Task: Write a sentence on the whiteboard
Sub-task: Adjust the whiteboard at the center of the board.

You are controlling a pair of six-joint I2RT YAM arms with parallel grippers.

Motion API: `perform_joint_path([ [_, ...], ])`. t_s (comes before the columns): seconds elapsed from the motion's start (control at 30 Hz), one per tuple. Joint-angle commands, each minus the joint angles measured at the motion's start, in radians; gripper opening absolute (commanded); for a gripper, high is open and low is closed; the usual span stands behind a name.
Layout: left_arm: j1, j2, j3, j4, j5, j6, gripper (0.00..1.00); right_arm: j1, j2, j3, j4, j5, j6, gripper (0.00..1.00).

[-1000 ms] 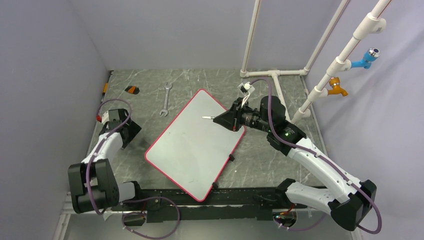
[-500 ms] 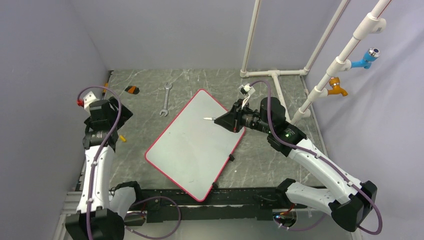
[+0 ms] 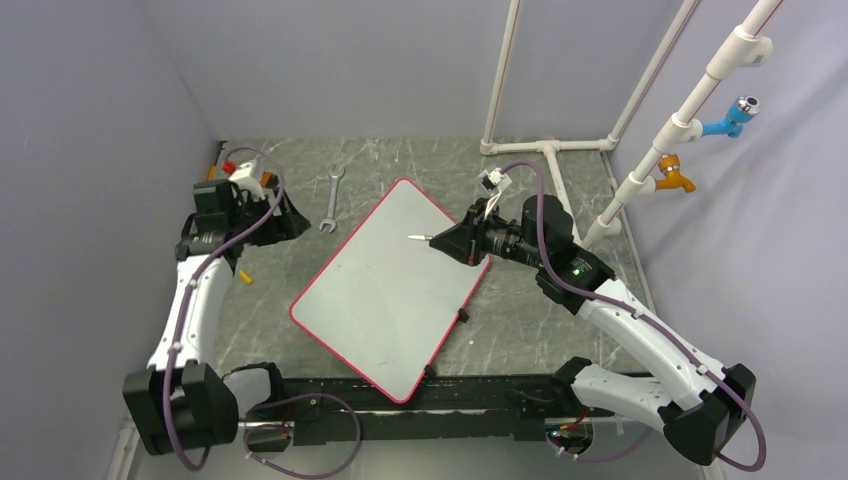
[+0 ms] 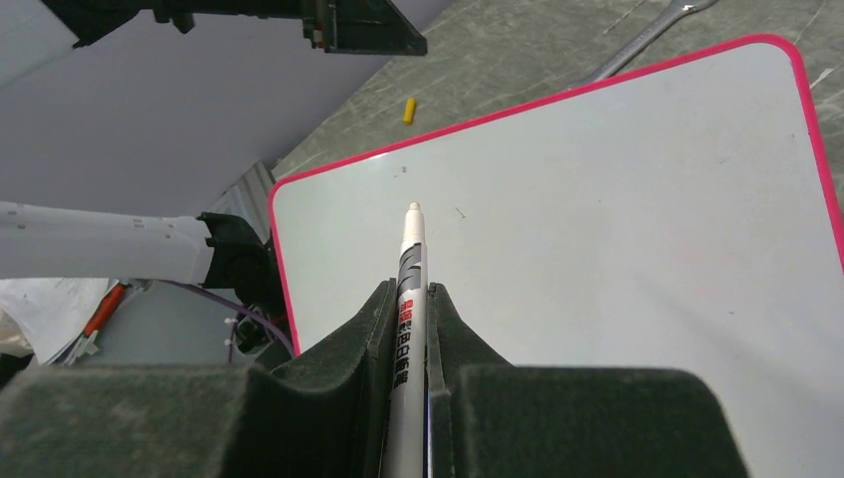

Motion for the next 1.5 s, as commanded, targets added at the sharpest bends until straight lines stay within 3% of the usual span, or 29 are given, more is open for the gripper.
perform_joint_path([
  [0.0,-0.067,0.071,0.08,-0.005,0.189,0.1,0.81,-0.001,-0.016,-0.004,0.011,-0.014,-0.015,0.0],
  [0.23,-0.115,0.176,0.142,-0.058,0.218,0.121,0.79,-0.002,0.0,-0.001,0.013,-0.021,-0.015,0.0],
  [0.53,-0.199,0.251,0.142,-0.061,0.394,0.13,0.68,-0.001,-0.005,-0.009,0.008,-0.024,-0.025,0.0],
  [0.83,-0.285,0.34,0.206,-0.109,0.374,0.146,0.48,-0.002,-0.009,-0.015,0.011,-0.028,-0.031,0.0],
  [1.03,-0.339,0.406,0.281,-0.136,0.359,0.165,0.41,-0.002,-0.012,-0.014,0.002,-0.031,-0.039,0.0],
  [1.37,-0.411,0.517,0.445,-0.201,0.347,0.207,0.41,-0.002,-0.012,-0.012,-0.024,-0.026,-0.054,0.0],
  [1.47,-0.414,0.523,0.444,-0.216,0.29,0.212,0.57,-0.002,-0.009,-0.009,-0.037,-0.024,-0.06,0.0],
])
